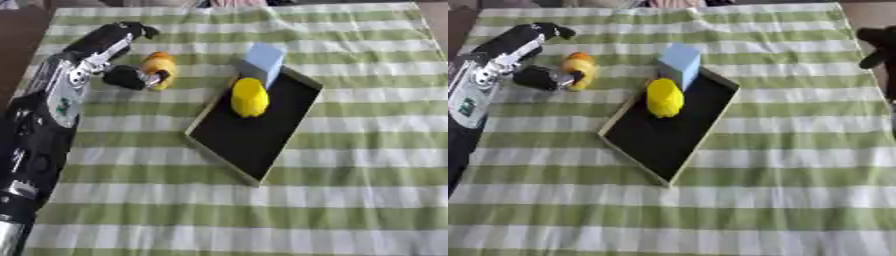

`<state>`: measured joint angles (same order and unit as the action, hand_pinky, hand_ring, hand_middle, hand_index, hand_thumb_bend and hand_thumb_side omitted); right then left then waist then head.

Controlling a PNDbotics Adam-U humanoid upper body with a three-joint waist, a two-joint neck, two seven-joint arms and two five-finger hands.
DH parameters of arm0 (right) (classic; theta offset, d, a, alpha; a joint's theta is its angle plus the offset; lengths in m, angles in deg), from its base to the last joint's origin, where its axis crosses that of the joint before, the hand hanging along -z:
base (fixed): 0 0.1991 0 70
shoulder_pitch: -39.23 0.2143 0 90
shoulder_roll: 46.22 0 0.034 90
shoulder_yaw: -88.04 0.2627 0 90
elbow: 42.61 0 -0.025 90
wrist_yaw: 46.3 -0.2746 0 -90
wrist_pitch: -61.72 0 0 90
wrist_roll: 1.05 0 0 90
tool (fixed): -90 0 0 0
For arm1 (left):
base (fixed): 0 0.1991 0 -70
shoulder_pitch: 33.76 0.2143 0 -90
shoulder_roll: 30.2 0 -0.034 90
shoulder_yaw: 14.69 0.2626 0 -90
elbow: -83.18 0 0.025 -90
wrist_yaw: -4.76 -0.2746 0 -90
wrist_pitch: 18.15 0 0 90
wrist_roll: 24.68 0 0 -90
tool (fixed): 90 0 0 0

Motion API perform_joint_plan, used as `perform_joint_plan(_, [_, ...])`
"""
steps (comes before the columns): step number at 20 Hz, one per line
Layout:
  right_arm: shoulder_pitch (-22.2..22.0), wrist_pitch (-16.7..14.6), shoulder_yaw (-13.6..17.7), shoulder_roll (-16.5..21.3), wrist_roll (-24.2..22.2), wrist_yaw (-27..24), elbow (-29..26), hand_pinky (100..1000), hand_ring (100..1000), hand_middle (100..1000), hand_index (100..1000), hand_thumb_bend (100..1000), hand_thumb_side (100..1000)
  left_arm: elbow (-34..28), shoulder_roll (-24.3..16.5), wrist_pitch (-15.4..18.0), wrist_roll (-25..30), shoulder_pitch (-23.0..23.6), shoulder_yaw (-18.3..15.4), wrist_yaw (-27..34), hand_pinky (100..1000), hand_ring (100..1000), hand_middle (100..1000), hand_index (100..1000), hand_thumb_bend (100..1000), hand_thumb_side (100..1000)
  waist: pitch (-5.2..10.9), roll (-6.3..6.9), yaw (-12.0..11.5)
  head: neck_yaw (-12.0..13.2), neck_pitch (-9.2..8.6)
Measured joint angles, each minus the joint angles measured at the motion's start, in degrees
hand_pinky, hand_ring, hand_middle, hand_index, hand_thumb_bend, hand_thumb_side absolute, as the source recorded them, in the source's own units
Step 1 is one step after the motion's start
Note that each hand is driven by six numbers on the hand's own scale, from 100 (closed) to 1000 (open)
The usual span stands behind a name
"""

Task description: Pick up objects on the table and place them in the box.

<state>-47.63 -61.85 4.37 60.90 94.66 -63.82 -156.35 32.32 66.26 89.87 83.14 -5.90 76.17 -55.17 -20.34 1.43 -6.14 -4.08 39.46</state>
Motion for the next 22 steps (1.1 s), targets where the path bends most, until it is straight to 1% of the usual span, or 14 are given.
perform_joint_plan(2, [0.33,0.19,-0.01,0.04,-0.05,0.0,0.0,947,825,517,785,100,470,1.27,-0.02,1.04,1.29,-1.37,-0.05,-0.45,912,945,815,932,454,650,-0.15,0.23,0.19,0.32,-0.19])
perform_joint_plan(3, [0.44,0.32,-0.01,0.06,-0.08,-0.01,0.0,947,825,517,785,100,470,1.97,-0.03,1.55,2.05,-1.99,-0.07,-0.63,918,949,819,932,485,619,-0.18,0.35,0.24,0.45,-0.2])
perform_joint_plan(5, [0.46,0.4,-0.02,0.17,-0.13,-0.04,0.0,947,824,517,785,100,470,3.37,-0.14,2.32,3.34,-2.89,-0.13,-1.23,922,952,822,932,504,576,-0.18,0.56,0.42,0.59,-0.2])
perform_joint_plan(7, [0.48,0.48,-0.02,0.45,-0.16,-0.11,0.0,947,823,516,785,100,470,4.75,-0.18,2.91,4.13,-3.6,-0.27,-2.22,924,955,828,932,506,459,-0.18,0.73,0.51,0.77,-0.2])
perform_joint_plan(8, [0.49,0.55,-0.02,0.51,-0.15,-0.19,0.0,947,823,516,785,100,470,5.42,-0.3,3.1,4.42,-3.8,-0.38,-2.69,927,959,833,933,521,375,-0.18,0.83,0.55,0.86,-0.2])
perform_joint_plan(9, [0.49,0.59,-0.02,0.52,-0.14,-0.22,0.0,947,822,516,785,100,470,6.05,-0.47,3.22,4.64,-3.91,-0.42,-3.08,924,956,830,933,521,358,-0.18,0.92,0.58,0.94,-0.2])
perform_joint_plan(10, [0.49,0.62,-0.02,0.52,-0.15,-0.23,0.0,947,822,515,785,100,470,6.55,-0.6,3.24,4.7,-3.94,-0.47,-3.42,922,954,827,932,495,334,-0.18,0.99,0.61,0.98,-0.2])
perform_joint_plan(11, [0.5,0.68,-0.02,0.52,-0.18,-0.23,0.0,947,822,515,785,100,470,6.92,-0.61,3.19,4.66,-3.96,-0.61,-3.7,921,953,825,930,538,300,-0.18,1.0,0.65,1.01,-0.2])
perform_joint_plan(14, [0.57,0.93,-0.03,0.52,-0.25,-0.24,0.0,948,822,513,785,100,470,7.38,-0.61,2.33,3.66,-3.99,-0.99,-4.56,913,947,820,927,484,255,-0.18,1.05,0.89,1.13,-0.2])
perform_joint_plan(16, [0.58,1.11,-0.04,0.52,-0.4,-0.24,0.0,949,822,513,785,100,467,7.45,-0.61,1.52,2.65,-4.03,-1.25,-4.9,909,942,817,924,450,246,-0.2,1.1,1.07,1.25,-0.21])
perform_joint_plan(17, [0.61,1.18,-0.05,0.52,-0.47,-0.24,0.0,949,822,513,785,100,470,7.6,-0.61,1.08,2.2,-4.07,-1.45,-5.08,909,941,816,921,454,221,-0.24,1.11,1.15,1.33,-0.23])
perform_joint_plan(19, [0.8,1.31,-0.09,0.52,-0.59,-0.24,0.0,949,822,513,785,100,470,7.94,-0.61,0.24,1.47,-4.4,-1.68,-5.4,908,941,814,918,453,227,-0.45,1.11,1.24,1.46,-0.27])
perform_joint_plan(21, [0.95,1.35,-0.28,0.52,-0.63,-0.24,0.0,949,821,512,785,100,470,8.49,-0.61,-0.46,1.22,-4.68,-1.86,-6.01,903,935,811,912,458,254,-0.58,1.14,1.49,1.58,-0.3])
perform_joint_plan(22, [0.97,1.36,-0.36,0.52,-0.64,-0.24,0.0,949,821,512,785,100,470,8.84,-0.61,-0.77,1.26,-4.84,-1.91,-6.37,901,933,809,910,465,248,-0.6,1.16,1.53,1.66,-0.32])
